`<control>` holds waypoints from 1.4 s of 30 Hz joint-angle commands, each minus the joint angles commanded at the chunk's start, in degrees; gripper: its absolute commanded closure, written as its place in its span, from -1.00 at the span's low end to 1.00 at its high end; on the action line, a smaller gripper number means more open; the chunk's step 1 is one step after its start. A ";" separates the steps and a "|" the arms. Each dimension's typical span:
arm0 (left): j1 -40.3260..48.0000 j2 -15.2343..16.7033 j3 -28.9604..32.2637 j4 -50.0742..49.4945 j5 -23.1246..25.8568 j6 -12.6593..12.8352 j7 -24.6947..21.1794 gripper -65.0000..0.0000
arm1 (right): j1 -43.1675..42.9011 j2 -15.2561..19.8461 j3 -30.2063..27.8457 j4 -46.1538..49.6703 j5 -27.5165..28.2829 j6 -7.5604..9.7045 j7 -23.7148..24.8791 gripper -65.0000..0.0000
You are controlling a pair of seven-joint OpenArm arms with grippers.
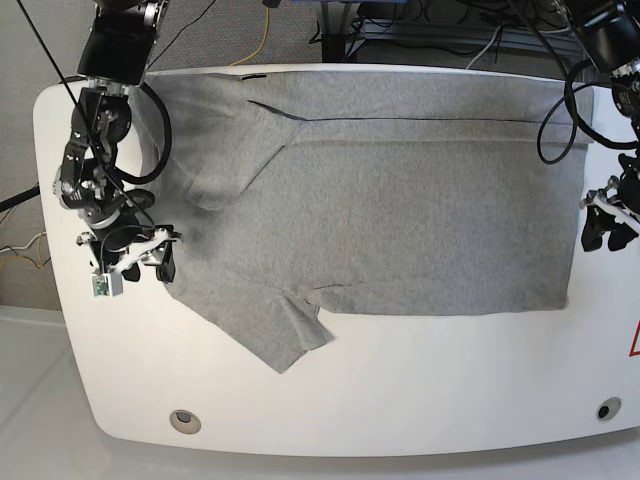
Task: Fold the T-shirt properly
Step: 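Move both open grippers along the shirt's side edges toward the hem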
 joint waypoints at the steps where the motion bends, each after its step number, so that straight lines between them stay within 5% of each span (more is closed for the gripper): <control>1: -0.85 0.07 0.44 -1.04 0.47 -0.01 -0.08 0.07 | 0.72 0.00 -0.50 -1.11 -0.12 -0.03 0.23 -0.12; 8: -6.48 0.43 3.14 -9.53 4.17 0.19 -1.68 0.07 | 4.87 0.04 -2.42 -8.13 -0.78 -0.05 1.87 -0.12; 20: -17.36 0.41 9.76 -28.41 12.28 1.51 -11.91 0.05 | 8.09 -1.09 -1.36 -18.50 -3.04 3.06 4.82 -0.11; 30: -23.76 0.65 11.73 -38.15 15.51 1.88 -15.90 0.03 | 8.99 -1.96 -1.05 -21.97 -7.54 4.11 5.83 -0.12; 42: -23.72 0.80 11.59 -38.67 15.56 1.74 -16.09 0.03 | 9.87 -2.10 -0.97 -26.29 -12.65 3.50 7.86 -0.12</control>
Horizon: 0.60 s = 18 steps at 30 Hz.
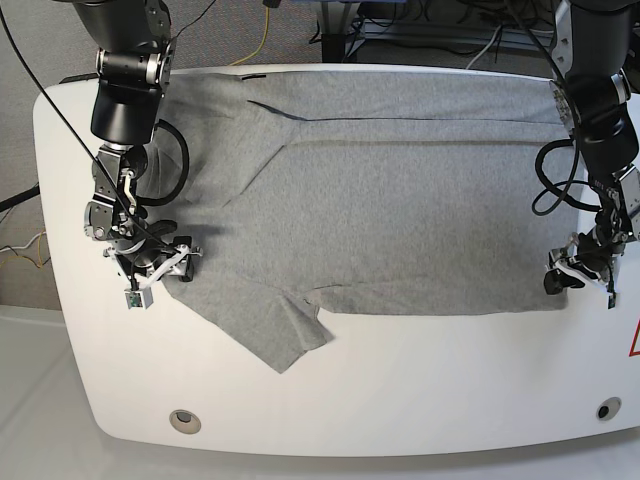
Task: Fold the T-shirt properly
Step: 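Move both open grippers along the shirt's side edges toward the hem, then lower both grippers and close them on the shirt's side edges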
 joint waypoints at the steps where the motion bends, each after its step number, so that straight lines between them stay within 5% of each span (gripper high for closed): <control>1: 0.09 0.00 0.00 0.12 0.01 0.01 0.04 0.03 | 0.09 0.01 0.02 -0.27 -0.18 -0.01 0.07 -0.12; 18: 1.84 0.12 -0.21 1.63 -0.05 -0.55 0.27 0.06 | 5.09 0.04 -0.78 -7.21 -2.97 0.71 3.00 -0.13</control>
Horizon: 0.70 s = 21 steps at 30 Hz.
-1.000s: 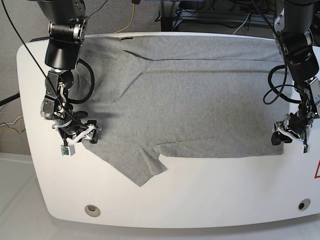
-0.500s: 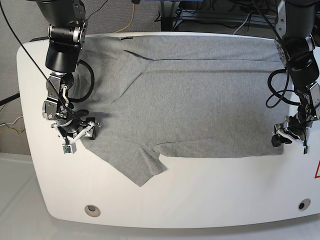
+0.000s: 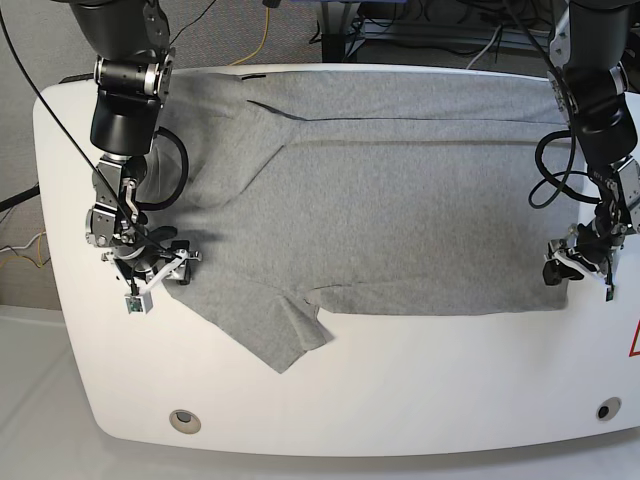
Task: Fold the T-shirt properly
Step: 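Lower both grippers and close them on the shirt's side edges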
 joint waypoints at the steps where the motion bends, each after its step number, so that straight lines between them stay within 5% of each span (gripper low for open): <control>1: 0.01 0.03 0.00 -0.02 -0.01 -0.02 0.00 0.06 | 0.23 0.00 -0.09 -0.59 -0.11 -0.02 0.19 -0.13; 21: 0.13 -0.07 -0.05 0.35 0.00 -1.02 0.16 0.06 | 2.05 -0.03 -0.29 -7.38 -0.03 0.16 1.55 -0.13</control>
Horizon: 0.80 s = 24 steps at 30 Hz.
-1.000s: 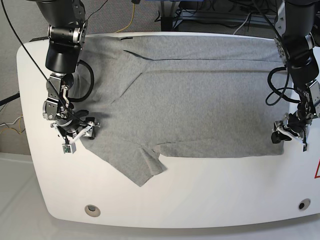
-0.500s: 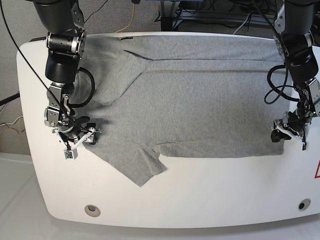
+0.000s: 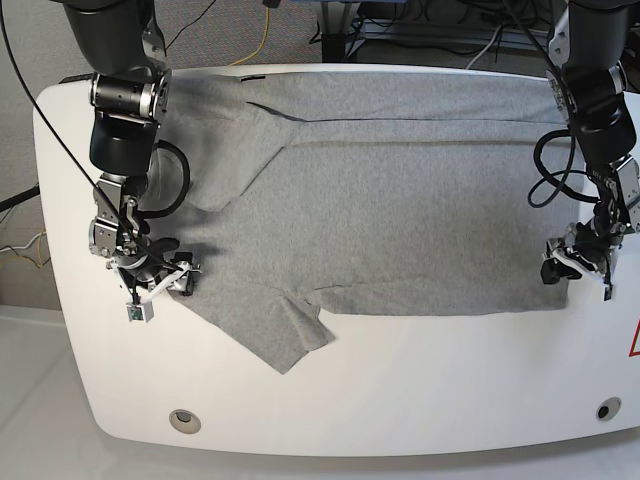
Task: Fold the T-shirt properly
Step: 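Lower both grippers and close them on the shirt's side edges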
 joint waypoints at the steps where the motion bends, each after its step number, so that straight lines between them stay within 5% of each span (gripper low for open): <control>1: 0.01 0.02 -0.02 -0.03 0.02 -0.02 0.03 0.06 | -0.03 -0.02 0.01 0.04 0.02 0.04 -0.01 -0.13; 7: -0.02 -0.08 0.27 -0.76 1.12 0.36 -0.94 0.05 | -0.25 -0.10 -0.02 0.52 0.20 0.18 -0.39 -0.12; 13: -2.03 -0.38 3.03 -9.14 10.08 5.94 -5.68 0.04 | -0.44 -0.18 -0.27 0.10 -0.09 0.22 -1.14 -0.03; 24: -3.06 -0.18 1.53 -9.31 8.06 8.13 -4.10 0.04 | -0.57 -0.17 -0.40 0.47 -0.18 -0.03 -1.06 0.24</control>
